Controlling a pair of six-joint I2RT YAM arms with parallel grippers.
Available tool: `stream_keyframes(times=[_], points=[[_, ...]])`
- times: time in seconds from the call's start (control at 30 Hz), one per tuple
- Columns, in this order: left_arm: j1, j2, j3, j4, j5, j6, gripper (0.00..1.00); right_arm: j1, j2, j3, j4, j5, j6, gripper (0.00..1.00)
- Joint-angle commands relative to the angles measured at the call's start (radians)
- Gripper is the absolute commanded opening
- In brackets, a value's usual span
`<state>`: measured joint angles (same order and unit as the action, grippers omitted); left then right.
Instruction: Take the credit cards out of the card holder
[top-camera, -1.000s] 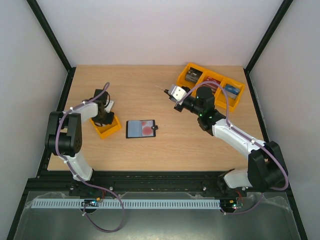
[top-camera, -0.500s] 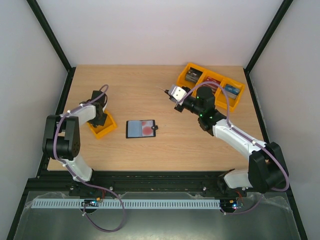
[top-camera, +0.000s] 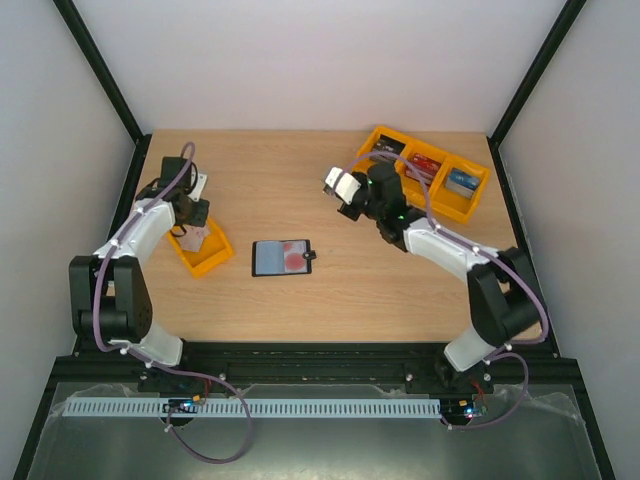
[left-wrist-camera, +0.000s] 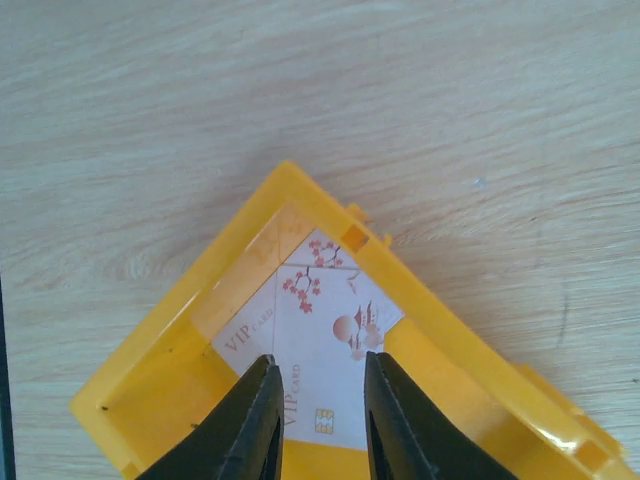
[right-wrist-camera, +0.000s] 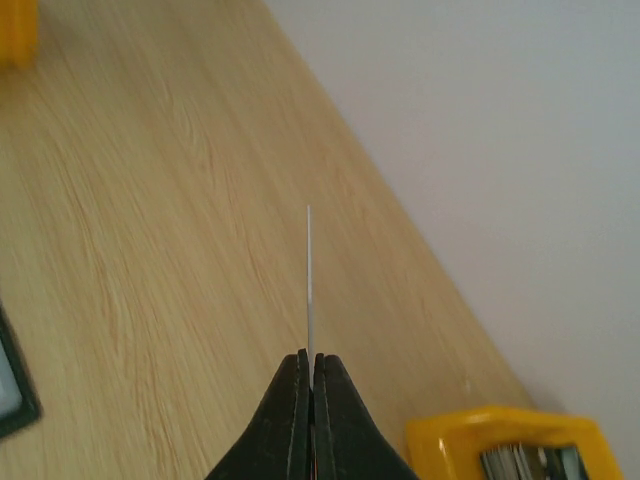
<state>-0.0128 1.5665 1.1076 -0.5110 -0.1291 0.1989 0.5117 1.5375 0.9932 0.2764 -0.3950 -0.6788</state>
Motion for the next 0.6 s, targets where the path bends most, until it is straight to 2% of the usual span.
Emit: stream_keyframes(times=[0.0, 0.17, 0.27, 0.4, 0.5, 0.57], points=[[0.017, -0.02, 0.044, -0.059, 0.112, -0.004, 0.28, 0.011, 0.141, 0.106, -0.194, 0.224, -0.062, 0.02], [0.017, -0.014, 0.089, -0.097, 0.193, -0.026, 0.35, 0.026, 0.331, 0.205, -0.308, 0.459, -0.096, 0.02], [0.017, -0.034, 0.083, -0.098, 0.218, -0.032, 0.38, 0.046, 0.4, 0.224, -0.315, 0.521, -0.082, 0.04], [0.016, -0.056, 0.071, -0.104, 0.259, -0.031, 0.45, 0.062, 0.422, 0.194, -0.293, 0.5, -0.07, 0.27], [0.013, -0.065, 0.07, -0.108, 0.268, -0.03, 0.47, 0.062, 0.404, 0.197, -0.314, 0.475, -0.031, 0.54], [0.011, -0.073, 0.069, -0.116, 0.294, -0.032, 0.48, 0.063, 0.371, 0.206, -0.329, 0.447, -0.004, 0.65]])
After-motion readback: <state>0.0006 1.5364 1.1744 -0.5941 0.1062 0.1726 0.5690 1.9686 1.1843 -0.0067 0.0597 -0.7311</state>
